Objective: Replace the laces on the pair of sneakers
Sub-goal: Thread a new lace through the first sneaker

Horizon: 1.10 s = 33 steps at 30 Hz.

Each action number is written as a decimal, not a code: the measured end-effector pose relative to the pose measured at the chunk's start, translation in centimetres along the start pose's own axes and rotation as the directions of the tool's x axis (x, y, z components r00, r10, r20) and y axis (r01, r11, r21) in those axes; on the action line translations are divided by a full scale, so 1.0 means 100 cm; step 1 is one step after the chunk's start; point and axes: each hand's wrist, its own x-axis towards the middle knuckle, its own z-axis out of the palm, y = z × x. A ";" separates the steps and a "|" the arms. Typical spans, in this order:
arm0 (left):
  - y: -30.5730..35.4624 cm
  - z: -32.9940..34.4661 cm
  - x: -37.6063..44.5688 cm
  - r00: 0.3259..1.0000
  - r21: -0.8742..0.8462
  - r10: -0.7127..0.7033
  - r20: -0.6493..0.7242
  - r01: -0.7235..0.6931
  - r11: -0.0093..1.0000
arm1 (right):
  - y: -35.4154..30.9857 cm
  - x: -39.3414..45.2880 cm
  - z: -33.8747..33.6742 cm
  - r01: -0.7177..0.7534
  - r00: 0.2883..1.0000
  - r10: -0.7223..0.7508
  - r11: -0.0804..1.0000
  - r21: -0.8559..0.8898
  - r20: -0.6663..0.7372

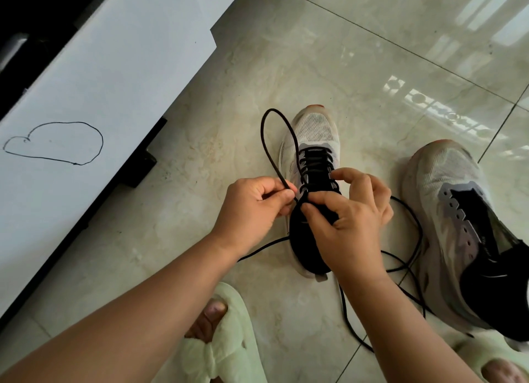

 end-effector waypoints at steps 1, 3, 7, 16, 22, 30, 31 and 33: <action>0.000 0.001 0.000 1.000 -0.009 0.001 -0.006 -0.001 1.000 | 0.000 0.000 0.000 -0.002 1.000 0.002 1.000 0.001 -0.002; -0.002 0.003 -0.002 1.000 -0.053 -0.009 -0.021 0.008 0.999 | 0.000 0.001 0.001 -0.006 1.000 0.006 1.000 0.002 -0.003; -0.008 0.009 -0.005 0.997 -0.104 -0.023 -0.075 0.015 0.994 | 0.000 0.000 0.005 -0.015 1.000 0.015 1.000 0.011 0.000; -0.020 0.019 -0.010 0.984 -0.145 -0.071 -0.165 0.047 0.988 | 0.003 -0.003 0.009 0.037 0.998 -0.039 0.999 0.033 0.043; -0.015 0.012 -0.015 0.938 0.371 0.346 -0.018 -0.315 0.874 | 0.002 -0.004 0.007 0.068 0.998 -0.068 0.996 -0.049 0.007; -0.019 0.017 -0.019 0.947 0.432 0.320 -0.028 -0.277 0.858 | -0.003 0.002 0.006 0.098 0.995 -0.097 0.992 -0.082 0.021; -0.020 0.018 -0.019 0.950 0.427 0.308 -0.052 -0.258 0.867 | -0.004 0.001 0.003 0.094 0.995 -0.092 0.992 -0.082 0.032; -0.021 0.020 -0.018 0.958 0.406 0.264 -0.116 -0.197 0.892 | -0.003 -0.002 -0.007 0.099 0.995 -0.097 0.993 -0.059 0.029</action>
